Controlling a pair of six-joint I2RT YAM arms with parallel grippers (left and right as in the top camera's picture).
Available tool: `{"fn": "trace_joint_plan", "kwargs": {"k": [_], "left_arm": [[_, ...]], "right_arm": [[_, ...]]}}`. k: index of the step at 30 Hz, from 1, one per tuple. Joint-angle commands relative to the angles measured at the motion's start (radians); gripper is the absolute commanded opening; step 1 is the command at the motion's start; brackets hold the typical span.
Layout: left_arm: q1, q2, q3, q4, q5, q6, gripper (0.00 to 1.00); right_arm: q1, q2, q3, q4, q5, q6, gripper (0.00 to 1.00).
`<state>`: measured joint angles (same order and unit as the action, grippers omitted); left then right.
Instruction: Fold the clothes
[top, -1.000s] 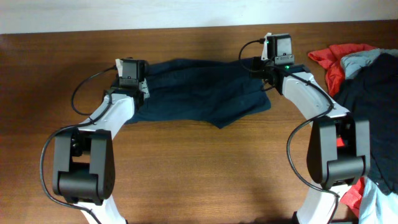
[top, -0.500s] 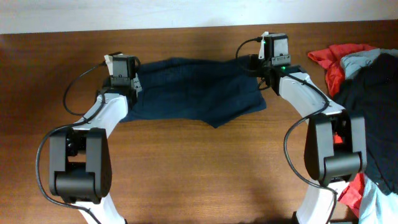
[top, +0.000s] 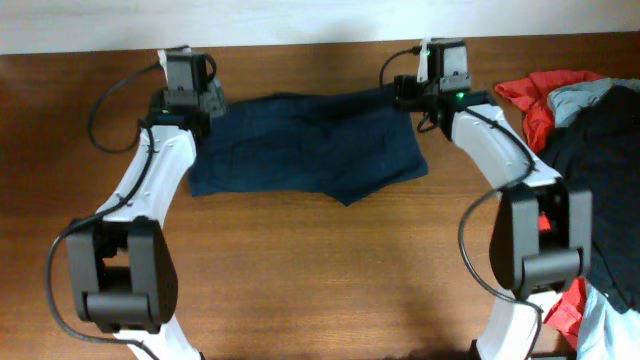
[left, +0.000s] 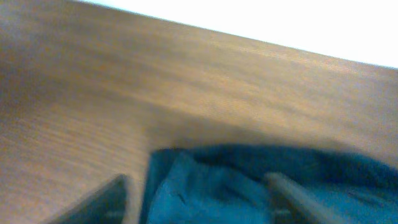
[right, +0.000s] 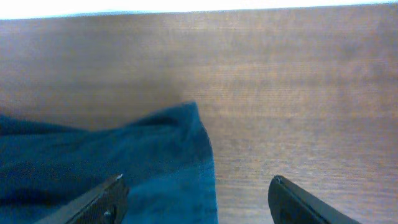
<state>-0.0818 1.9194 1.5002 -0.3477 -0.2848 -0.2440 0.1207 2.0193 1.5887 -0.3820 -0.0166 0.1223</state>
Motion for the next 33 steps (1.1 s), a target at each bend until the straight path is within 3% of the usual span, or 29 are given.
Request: {"fn": "trace_joint_plan", "kwargs": {"k": [1, 2, 4, 7, 21, 27, 33], "left_arm": [[0.002, -0.061, 0.06, -0.098, 0.224, 0.013, 0.06], [0.002, -0.061, 0.06, -0.114, 0.252, 0.013, 0.01], [0.001, -0.053, 0.055, -0.143, 0.294, 0.014, 0.0], [0.0, -0.026, 0.051, -0.166, 0.311, 0.013, 0.01], [0.0, 0.211, 0.051, 0.035, 0.347, 0.014, 0.01], [0.005, 0.291, 0.051, 0.114, 0.235, 0.014, 0.01], [0.013, 0.312, 0.052, 0.161, 0.228, 0.014, 0.04]], "right_arm": [[0.011, -0.106, 0.099, -0.145, -0.073, -0.01, 0.6], [0.013, -0.108, 0.108, -0.181, -0.092, -0.01, 0.51], [0.019, -0.109, 0.114, -0.234, -0.159, -0.01, 0.2], [0.029, -0.093, 0.11, -0.259, -0.22, -0.01, 0.04], [0.058, 0.154, 0.108, -0.021, -0.216, -0.01, 0.05], [0.058, 0.269, 0.108, 0.086, -0.206, 0.013, 0.09], [0.056, 0.32, 0.108, 0.106, -0.197, 0.043, 0.09]]}}
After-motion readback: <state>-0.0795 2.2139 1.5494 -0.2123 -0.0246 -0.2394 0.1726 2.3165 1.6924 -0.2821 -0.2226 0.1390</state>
